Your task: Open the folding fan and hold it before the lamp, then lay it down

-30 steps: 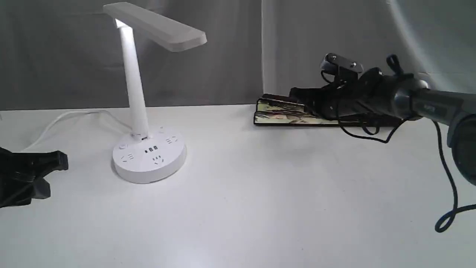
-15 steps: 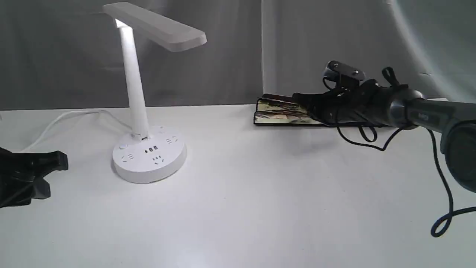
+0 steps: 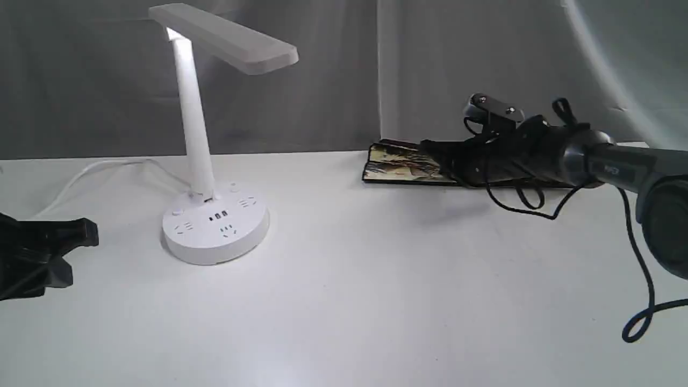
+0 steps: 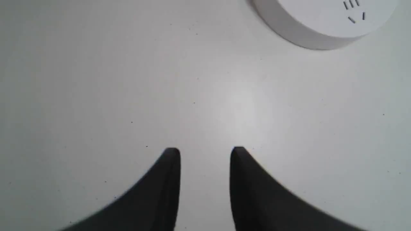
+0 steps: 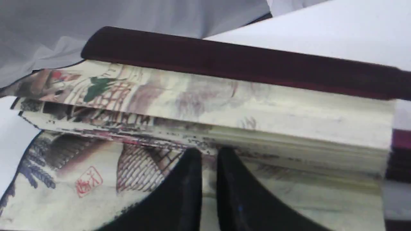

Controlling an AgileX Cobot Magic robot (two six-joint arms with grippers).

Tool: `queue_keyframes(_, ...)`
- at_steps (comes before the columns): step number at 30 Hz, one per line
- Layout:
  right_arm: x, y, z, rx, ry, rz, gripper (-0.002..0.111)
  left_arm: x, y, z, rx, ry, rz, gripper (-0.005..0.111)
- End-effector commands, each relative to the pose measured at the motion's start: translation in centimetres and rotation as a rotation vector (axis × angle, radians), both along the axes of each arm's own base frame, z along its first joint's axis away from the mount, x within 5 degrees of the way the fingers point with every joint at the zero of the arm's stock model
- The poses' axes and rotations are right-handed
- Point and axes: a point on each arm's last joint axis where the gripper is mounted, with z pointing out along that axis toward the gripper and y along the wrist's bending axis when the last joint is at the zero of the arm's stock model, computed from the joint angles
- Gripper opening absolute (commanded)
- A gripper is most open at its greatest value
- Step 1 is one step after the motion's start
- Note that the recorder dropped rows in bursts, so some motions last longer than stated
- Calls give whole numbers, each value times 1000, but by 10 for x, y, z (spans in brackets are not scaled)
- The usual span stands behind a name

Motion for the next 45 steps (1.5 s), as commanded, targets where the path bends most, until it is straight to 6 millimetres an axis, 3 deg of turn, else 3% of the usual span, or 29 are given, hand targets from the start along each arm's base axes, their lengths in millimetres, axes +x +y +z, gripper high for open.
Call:
queue_keyframes(1,-7,5,0,6,74,66,10,1,-2,2,-9,-8,3,28)
queue_keyframes(10,-25,14,3,51,268,187,10,1,-2,2,-9,-8,3,28)
queue_keyframes(15,-34,17,3,70,373,216,1,1,-2,2,-12,-7,5,28)
queue_keyframes(21,-43,27,24,-62,404,255,0,1,-2,2,-12,-7,5,28)
queue_keyframes(30,-65,67,39,-146,499,298,0,1,-2,2,-12,-7,5,28)
queue_keyframes(40,-97,128,77,-247,471,407,0,1,-2,2,-12,-9,5,28)
queue_keyframes(45,-98,130,88,-241,446,407,0,0,-2,2,-12,-3,4,28)
